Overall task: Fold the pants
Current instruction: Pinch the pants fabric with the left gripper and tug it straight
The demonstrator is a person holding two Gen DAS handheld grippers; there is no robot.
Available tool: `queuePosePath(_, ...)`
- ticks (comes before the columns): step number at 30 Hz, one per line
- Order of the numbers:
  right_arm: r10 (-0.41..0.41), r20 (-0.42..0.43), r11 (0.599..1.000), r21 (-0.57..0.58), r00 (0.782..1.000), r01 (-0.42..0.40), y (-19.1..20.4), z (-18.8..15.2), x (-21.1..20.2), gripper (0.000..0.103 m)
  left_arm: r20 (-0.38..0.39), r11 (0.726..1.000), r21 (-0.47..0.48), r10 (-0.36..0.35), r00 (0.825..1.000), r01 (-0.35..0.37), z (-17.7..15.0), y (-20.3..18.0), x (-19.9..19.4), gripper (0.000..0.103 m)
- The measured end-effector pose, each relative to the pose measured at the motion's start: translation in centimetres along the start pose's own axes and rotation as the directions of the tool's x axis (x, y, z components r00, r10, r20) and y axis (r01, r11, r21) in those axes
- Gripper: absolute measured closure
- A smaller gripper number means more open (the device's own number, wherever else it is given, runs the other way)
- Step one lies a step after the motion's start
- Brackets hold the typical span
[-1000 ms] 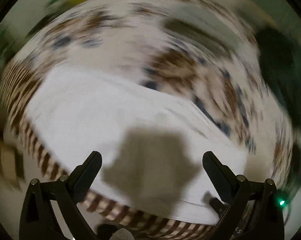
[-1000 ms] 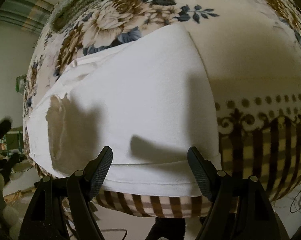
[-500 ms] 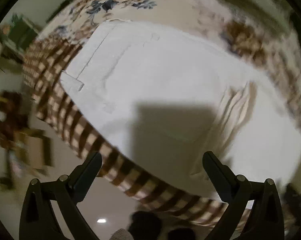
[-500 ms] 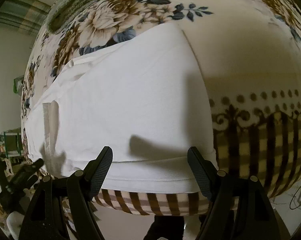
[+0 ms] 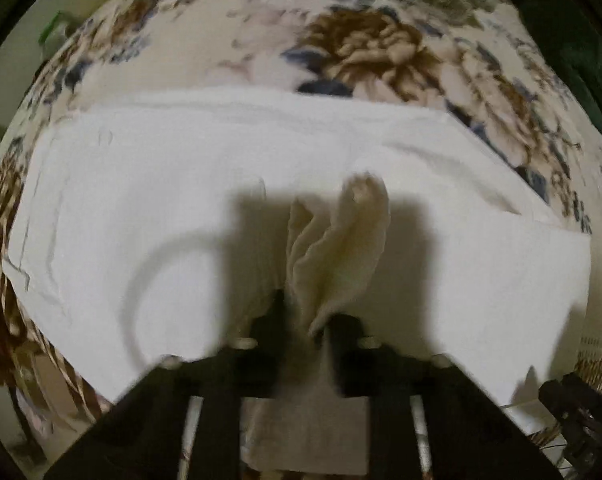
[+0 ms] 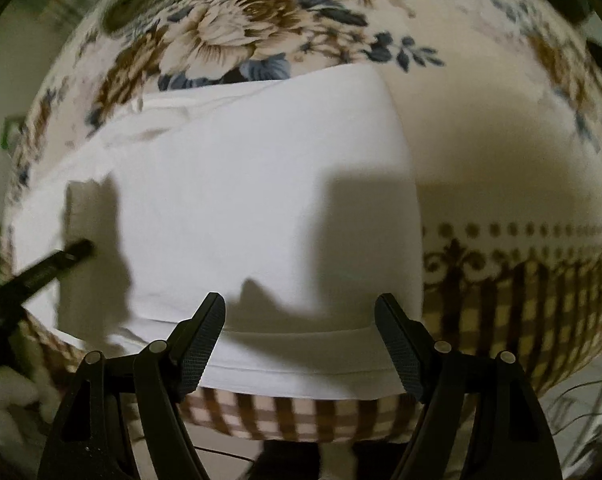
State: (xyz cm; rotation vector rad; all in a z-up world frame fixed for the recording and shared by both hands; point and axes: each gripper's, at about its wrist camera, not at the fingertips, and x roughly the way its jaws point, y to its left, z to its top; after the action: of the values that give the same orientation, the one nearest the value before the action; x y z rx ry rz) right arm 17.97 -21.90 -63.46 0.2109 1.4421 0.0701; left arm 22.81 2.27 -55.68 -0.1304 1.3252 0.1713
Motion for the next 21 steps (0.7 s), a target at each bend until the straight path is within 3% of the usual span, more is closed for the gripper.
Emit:
queuePosePath(4,-0.054,0.030,0.998,-0.029,0.998,0.055,0.5,-0.4,-0.3,0.021,0.018,1.000,0.002,-0.009,1.000,0.009,0.0,0.5,-0.4,0.094)
queuePosePath(5,-0.056,0.032,0.998,-0.028,0.998,0.057,0.6,-0.4,-0.3,0.014,0.017,1.000,-0.006,-0.015,1.000,0.015,0.0,0.7,-0.2,0.094)
queuePosePath(10,-0.047,0.037,0.999,-0.020,0.998,0.048,0.7,-0.5,-0.8,0.013,0.024,0.999,-0.031,-0.027,0.999,0.028,-0.4,1.2,-0.4,0.093)
queuePosePath(13,-0.031,0.039,0.999,-0.010,0.999,0.031,0.4,-0.7,-1.3,0.013,0.038,0.991,-0.106,-0.084,0.996,0.087,-0.6,2.0,-1.5,0.090)
queuePosePath(15,-0.005,0.038,1.000,-0.002,0.999,0.005,0.2,-0.6,-1.7,0.013,0.093,0.970,-0.182,-0.149,0.984,0.164,-1.2,3.9,-3.6,0.088)
queuePosePath(17,0.010,0.032,1.000,0.005,0.999,-0.010,0.0,-0.6,-1.9,0.013,0.147,0.948,-0.264,-0.146,0.978,0.181,-2.0,6.4,-5.7,0.051)
queuePosePath(18,0.017,0.029,1.000,0.008,0.999,-0.017,-0.1,-0.5,-1.9,0.013,0.178,0.933,-0.304,-0.143,0.974,0.193,-2.5,8.1,-6.6,0.011)
queuePosePath(19,0.024,0.025,1.000,0.010,0.999,-0.024,0.0,-0.5,-1.9,0.013,0.204,0.920,-0.337,-0.137,0.969,0.201,-2.8,9.5,-7.2,0.001)
queuePosePath(21,0.029,0.008,0.999,0.019,1.000,-0.029,0.2,-0.3,-1.6,0.013,0.246,0.870,-0.443,-0.112,0.963,0.214,-4.0,13.6,-7.9,0.001)
